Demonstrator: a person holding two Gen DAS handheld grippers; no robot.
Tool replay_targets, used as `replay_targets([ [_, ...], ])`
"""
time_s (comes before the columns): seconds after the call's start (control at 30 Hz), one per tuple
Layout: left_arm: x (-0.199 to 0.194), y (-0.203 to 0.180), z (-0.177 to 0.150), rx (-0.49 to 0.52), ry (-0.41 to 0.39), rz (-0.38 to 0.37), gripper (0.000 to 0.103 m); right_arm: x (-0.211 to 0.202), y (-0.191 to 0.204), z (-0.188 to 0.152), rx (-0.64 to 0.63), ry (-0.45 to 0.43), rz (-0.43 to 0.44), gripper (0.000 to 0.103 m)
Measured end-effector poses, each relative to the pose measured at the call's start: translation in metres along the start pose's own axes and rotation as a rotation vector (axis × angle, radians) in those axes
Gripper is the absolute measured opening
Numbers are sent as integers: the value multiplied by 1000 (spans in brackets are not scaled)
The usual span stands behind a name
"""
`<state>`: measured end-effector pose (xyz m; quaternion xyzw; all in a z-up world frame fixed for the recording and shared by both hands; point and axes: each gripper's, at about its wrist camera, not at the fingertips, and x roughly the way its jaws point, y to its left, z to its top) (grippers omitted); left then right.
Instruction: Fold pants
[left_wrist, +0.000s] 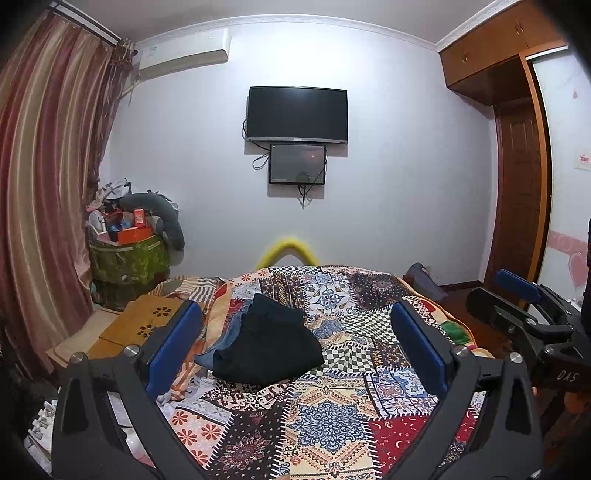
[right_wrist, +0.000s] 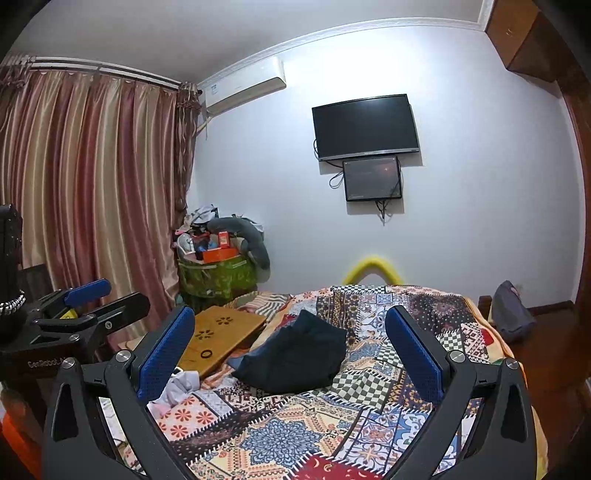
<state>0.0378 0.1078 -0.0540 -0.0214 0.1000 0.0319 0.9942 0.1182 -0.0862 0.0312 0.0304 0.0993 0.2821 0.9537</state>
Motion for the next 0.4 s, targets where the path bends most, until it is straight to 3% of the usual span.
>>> replay_targets([
  [0.4, 2, -2, -3, 8, 13, -17, 103, 2, 2, -1, 2, 8, -3, 102],
])
